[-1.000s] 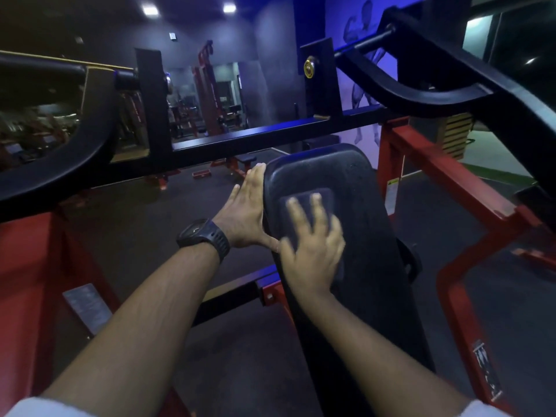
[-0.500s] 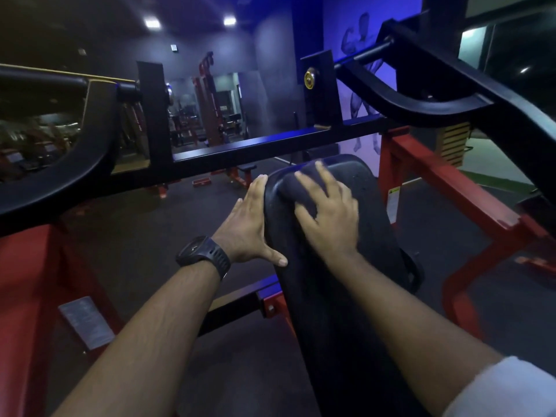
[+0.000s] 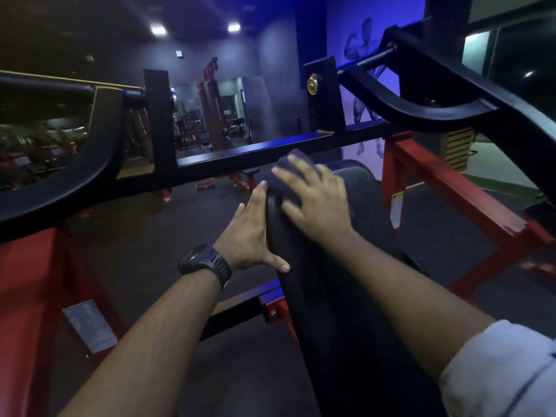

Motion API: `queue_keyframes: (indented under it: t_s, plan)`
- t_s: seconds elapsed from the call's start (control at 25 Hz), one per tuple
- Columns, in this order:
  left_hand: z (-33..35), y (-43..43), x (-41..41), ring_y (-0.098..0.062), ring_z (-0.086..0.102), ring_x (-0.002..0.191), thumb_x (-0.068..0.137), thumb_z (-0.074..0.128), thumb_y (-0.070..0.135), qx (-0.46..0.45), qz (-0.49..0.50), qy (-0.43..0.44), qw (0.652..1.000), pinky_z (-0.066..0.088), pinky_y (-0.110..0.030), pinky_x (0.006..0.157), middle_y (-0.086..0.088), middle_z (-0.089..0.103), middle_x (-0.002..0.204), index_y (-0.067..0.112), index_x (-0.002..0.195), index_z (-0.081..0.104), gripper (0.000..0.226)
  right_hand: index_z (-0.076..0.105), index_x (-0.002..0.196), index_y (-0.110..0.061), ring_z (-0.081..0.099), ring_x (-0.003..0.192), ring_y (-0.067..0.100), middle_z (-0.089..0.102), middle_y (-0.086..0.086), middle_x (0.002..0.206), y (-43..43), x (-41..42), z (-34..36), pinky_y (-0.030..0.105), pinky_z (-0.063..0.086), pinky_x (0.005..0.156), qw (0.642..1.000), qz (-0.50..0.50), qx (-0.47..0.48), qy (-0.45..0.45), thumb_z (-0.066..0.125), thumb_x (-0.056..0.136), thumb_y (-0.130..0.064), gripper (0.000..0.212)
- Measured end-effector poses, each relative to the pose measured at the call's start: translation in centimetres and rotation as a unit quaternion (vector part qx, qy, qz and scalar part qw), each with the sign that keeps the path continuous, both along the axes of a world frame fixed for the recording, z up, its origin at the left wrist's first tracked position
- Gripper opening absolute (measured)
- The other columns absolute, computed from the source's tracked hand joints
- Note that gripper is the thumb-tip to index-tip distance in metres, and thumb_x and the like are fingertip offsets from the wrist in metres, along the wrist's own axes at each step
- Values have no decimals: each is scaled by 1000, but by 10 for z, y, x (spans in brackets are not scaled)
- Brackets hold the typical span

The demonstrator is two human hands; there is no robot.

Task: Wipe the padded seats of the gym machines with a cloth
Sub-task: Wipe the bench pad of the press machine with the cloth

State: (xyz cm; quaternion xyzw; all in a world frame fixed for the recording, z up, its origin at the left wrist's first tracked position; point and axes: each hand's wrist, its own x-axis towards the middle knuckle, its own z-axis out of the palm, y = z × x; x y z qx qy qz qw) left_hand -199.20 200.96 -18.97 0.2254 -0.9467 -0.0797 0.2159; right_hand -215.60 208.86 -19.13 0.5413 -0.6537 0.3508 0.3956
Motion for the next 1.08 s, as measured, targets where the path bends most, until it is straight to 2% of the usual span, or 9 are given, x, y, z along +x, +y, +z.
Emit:
queue_keyframes:
  t_s: [0.12,0.28,0.36,0.44,0.48,0.6,0.76,0.92,1.08]
  plan:
    - [-1,0,1,-4,-15,151,43,95,62,-17,14,-21,1000,-11,-42,123,6,-17,168,18,156,-25,171,46,145,-42,42,131,36,35,-5,159,-6,16,14,54,39,104,950,-83,-30,-300,56,88,-42,58]
    - [-2,2,1,-7,-19,152,44,93,65,-24,18,-33,999,-12,-43,125,4,-22,168,15,156,-28,171,50,145,-39,50,121,38,41,-1,157,7,0,-8,51,45,93,1000,2,24,10,51,85,-44,60]
    - [0,2,0,-5,-17,151,43,95,62,-14,19,-30,999,-11,-44,125,5,-20,168,18,156,-27,171,47,146,-42,51,120,37,38,-3,159,12,-35,3,49,45,94,992,-54,-4,-118,51,84,-42,62]
    - [1,3,0,-3,-18,150,43,96,59,-8,18,-31,999,-11,-44,125,4,-20,168,19,156,-27,171,44,147,-41,47,125,37,32,-4,161,8,-29,3,49,41,102,918,-126,-61,-371,55,87,-37,61]
    - [0,4,0,-3,-18,149,43,96,59,-7,15,-32,999,-11,-44,125,4,-20,168,19,156,-27,171,44,147,-40,46,126,38,32,-2,161,6,-19,-2,50,40,103,918,-148,-63,-363,56,88,-36,61]
    - [1,2,1,1,-19,145,44,96,58,0,10,-28,1000,-10,-44,126,6,-20,168,20,155,-27,171,47,146,-38,46,126,38,37,-1,158,17,-46,-12,51,43,99,989,-61,-5,-138,56,85,-38,62]
    - [4,5,0,1,-19,144,44,97,56,-3,12,-36,999,-10,-43,126,4,-19,168,18,156,-26,170,46,145,-41,43,132,35,34,-6,159,10,-60,19,48,37,109,897,-111,-60,-423,54,89,-36,57]
    - [4,11,-1,-2,-19,141,47,98,51,4,10,-38,999,-12,-40,125,2,-22,167,16,155,-28,170,48,145,-38,46,130,34,37,-5,158,21,-72,-4,48,41,106,987,-32,-1,-155,54,85,-35,60]
    - [5,11,-3,-5,-19,145,47,99,50,-13,21,-44,999,-10,-39,125,-1,-23,167,13,154,-29,171,46,145,-40,45,130,34,37,-6,157,12,-62,18,46,38,108,889,-98,-54,-443,49,89,-40,56]
